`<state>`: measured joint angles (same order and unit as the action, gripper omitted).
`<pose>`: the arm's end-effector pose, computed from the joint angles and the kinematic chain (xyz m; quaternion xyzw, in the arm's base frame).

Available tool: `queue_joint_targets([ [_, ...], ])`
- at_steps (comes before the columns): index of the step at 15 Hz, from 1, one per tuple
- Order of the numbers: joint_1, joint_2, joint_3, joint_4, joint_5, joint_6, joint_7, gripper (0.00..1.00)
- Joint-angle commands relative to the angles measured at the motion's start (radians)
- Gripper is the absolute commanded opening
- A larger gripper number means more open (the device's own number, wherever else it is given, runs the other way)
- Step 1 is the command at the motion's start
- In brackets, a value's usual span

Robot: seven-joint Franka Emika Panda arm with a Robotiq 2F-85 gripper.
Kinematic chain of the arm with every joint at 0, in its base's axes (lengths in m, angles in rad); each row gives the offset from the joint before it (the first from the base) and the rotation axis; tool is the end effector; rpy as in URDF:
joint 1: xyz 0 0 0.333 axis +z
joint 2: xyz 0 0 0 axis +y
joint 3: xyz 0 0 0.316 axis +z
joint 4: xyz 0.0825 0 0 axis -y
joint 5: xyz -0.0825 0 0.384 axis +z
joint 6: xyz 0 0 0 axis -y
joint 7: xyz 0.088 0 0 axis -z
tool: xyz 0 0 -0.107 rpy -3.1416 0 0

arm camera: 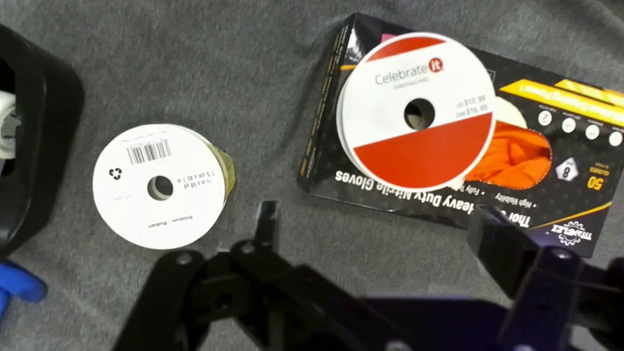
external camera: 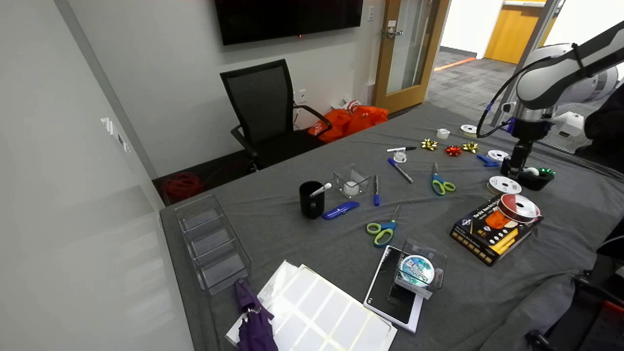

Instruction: Put the orange circular object on the black box

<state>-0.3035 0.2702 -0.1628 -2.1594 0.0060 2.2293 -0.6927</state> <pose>0.4845 -0.2438 0.2582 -0.9888 -0.1111 0.0929 0.0373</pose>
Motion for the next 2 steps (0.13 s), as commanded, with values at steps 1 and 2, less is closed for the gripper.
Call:
queue_joint_targets([
  [1, 0.010, -0.094, 0.008, -0.110, 0.000, 0.103, -0.009, 1.00],
  [2, 0.013, -0.113, 0.009, -0.132, 0.012, 0.131, -0.001, 1.00],
])
